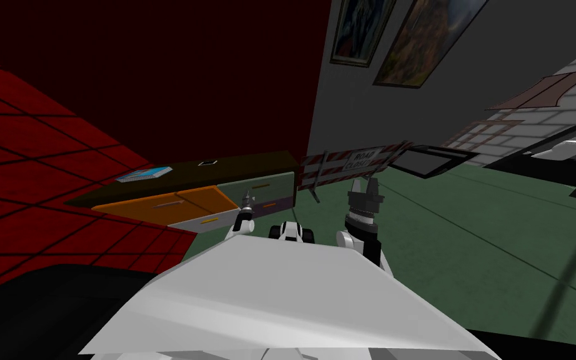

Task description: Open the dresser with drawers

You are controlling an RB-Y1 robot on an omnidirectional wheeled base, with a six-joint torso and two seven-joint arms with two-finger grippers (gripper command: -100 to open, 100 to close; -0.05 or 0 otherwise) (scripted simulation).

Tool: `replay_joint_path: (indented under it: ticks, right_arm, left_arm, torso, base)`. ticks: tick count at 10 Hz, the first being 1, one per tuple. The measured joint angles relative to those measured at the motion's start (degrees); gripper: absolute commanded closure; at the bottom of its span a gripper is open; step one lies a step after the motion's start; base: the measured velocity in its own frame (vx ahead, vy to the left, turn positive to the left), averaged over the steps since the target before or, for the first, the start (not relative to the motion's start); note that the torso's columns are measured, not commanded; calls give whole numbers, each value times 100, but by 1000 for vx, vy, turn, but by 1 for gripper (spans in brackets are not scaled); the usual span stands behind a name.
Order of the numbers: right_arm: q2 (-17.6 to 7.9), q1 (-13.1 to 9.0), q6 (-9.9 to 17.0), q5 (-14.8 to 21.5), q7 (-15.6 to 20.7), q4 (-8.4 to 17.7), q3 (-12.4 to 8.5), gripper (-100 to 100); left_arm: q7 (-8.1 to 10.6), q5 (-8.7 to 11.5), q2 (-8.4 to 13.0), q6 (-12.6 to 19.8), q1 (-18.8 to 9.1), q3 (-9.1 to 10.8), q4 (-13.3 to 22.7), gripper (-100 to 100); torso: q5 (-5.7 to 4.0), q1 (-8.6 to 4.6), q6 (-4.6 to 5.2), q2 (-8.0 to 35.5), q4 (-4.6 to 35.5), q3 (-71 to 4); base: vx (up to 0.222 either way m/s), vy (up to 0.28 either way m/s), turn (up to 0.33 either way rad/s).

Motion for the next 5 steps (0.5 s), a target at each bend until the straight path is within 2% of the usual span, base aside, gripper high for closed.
replay_joint_path:
  ticks: [3, 4, 5]
  right_arm:
    - [0, -1, 0, 0, 0, 0, 0, 0]
    - [0, -1, 0, 0, 0, 0, 0, 0]
    - [0, 1, 0, 0, 0, 0, 0, 0]
  left_arm:
    - [-13, -8, 357, 19, -29, 4, 38, -100]
    - [-16, -7, 477, 34, -51, 8, 67, -100]
    - [-19, -4, 482, 96, -55, 28, 25, -100]
  torso:
    - [-3, -10, 1, 25, 7, 16]
    - [-2, -8, 0, 22, 7, 14]
    - [-1, -2, 1, -6, 0, -1]
  base:
    - [23, 2, -1]
    - [110, 20, -2]
    - [158, 14, -6]
